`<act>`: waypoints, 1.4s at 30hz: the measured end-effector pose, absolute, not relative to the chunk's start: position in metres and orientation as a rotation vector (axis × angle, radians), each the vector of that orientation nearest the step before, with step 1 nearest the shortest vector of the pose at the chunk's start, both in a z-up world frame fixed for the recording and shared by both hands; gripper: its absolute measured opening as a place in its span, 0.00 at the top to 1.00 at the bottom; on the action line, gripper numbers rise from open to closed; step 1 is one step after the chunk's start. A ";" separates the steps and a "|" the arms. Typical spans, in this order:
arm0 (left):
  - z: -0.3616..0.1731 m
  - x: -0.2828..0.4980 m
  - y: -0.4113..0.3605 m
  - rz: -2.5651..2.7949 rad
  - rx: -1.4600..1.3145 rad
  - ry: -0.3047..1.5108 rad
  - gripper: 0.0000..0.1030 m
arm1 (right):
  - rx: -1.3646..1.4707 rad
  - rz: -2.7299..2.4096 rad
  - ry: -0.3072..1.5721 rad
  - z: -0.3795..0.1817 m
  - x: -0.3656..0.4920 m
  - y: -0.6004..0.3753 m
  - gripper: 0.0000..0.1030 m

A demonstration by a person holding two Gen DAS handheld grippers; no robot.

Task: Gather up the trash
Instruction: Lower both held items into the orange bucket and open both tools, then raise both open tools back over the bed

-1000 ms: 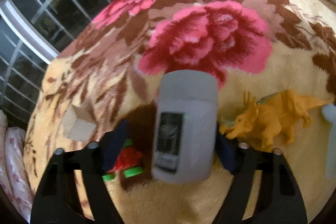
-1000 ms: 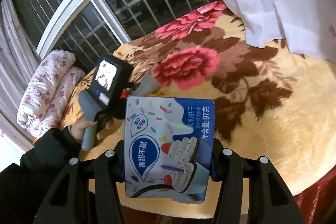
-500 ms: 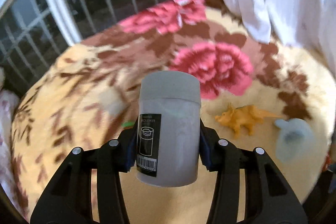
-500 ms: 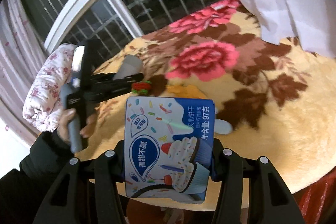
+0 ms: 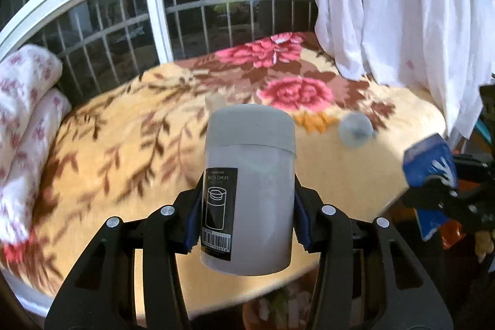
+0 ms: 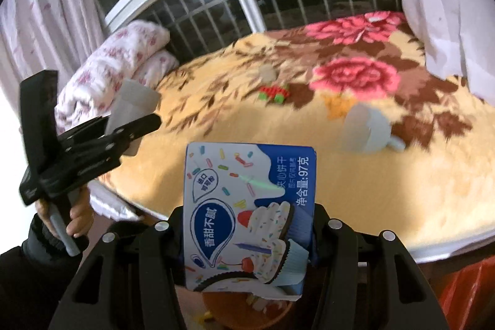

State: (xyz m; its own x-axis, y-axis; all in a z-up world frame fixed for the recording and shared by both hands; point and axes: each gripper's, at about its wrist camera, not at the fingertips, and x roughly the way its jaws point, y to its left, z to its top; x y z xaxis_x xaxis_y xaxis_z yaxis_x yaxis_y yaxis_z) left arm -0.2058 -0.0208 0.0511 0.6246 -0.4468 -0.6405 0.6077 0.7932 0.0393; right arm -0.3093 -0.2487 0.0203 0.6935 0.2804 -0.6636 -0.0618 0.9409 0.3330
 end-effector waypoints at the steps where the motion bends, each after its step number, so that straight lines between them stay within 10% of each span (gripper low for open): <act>1: 0.046 -0.212 -0.016 -0.613 0.258 0.669 0.55 | 0.294 0.196 0.795 0.016 -0.313 -0.245 0.49; 19: -0.214 -0.258 -0.007 -0.622 0.388 1.286 0.55 | 0.206 0.199 1.261 -0.187 -0.331 -0.173 0.49; 29: -0.240 -0.255 -0.017 -0.597 0.458 1.355 0.55 | 0.238 0.203 1.393 -0.237 -0.314 -0.174 0.45; 33: -0.247 -0.252 -0.018 -0.557 0.488 1.371 0.30 | 0.236 0.167 1.419 -0.244 -0.309 -0.178 0.30; 42: -0.244 -0.252 -0.017 -0.559 0.479 1.353 0.30 | 0.269 0.142 1.378 -0.227 -0.321 -0.188 0.30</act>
State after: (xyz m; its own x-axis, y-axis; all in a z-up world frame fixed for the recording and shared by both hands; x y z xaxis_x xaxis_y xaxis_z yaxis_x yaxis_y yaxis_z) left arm -0.2524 -0.0175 -0.2437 0.1241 -0.0982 -0.9874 0.6276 0.7785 0.0014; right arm -0.3209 -0.1881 -0.2275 0.1892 0.2562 -0.9479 0.0571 0.9608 0.2711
